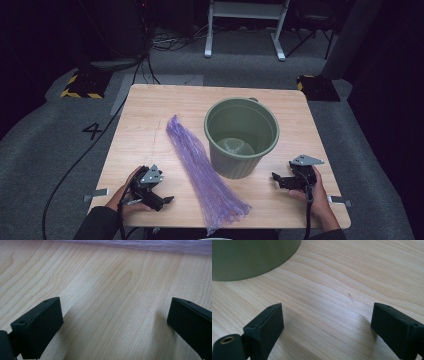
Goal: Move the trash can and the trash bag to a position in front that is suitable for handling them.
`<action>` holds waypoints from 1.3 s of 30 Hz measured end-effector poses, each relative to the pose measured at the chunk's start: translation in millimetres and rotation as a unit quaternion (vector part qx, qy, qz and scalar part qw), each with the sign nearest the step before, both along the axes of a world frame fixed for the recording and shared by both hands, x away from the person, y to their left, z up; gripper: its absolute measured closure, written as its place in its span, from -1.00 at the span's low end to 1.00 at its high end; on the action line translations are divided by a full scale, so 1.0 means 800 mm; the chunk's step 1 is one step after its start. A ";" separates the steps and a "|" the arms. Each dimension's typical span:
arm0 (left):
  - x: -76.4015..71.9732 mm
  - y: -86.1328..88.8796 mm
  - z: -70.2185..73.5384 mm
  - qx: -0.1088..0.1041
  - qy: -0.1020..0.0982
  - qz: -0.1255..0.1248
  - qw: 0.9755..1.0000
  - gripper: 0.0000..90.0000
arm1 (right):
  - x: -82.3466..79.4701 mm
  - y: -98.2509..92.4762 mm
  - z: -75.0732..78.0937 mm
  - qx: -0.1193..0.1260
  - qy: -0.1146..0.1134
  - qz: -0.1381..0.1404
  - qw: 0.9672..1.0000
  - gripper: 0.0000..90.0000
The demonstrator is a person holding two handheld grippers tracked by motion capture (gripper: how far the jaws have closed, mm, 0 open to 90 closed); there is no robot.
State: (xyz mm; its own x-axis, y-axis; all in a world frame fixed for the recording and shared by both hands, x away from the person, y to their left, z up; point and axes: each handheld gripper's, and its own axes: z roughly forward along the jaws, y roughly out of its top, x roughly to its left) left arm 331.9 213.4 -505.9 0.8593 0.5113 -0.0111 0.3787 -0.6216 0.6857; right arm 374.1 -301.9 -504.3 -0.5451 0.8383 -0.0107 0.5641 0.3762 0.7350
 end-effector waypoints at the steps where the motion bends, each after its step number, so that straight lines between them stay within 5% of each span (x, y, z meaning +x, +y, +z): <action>1: 0.000 0.000 0.000 0.000 0.000 -0.001 1.000 -1.00 | 0.000 0.000 0.000 -0.001 -0.001 -0.001 1.000 -0.74; 6: 0.001 0.000 0.000 0.000 -0.001 -0.003 1.000 -1.00 | -0.001 -0.001 0.001 -0.001 -0.011 0.003 1.000 -0.64; 13: 0.001 0.000 0.000 0.001 0.000 0.003 1.000 -1.00 | -0.011 0.000 0.015 0.003 -0.052 0.024 0.998 -0.57; 23: 0.003 -0.002 0.000 -0.001 0.000 0.009 1.000 -1.00 | -0.034 0.013 0.075 0.037 -0.128 0.067 0.989 -0.53; 39: 0.008 -0.005 0.000 0.002 -0.001 0.006 1.000 -1.00 | -0.047 0.039 0.133 0.056 -0.177 0.113 0.976 -0.57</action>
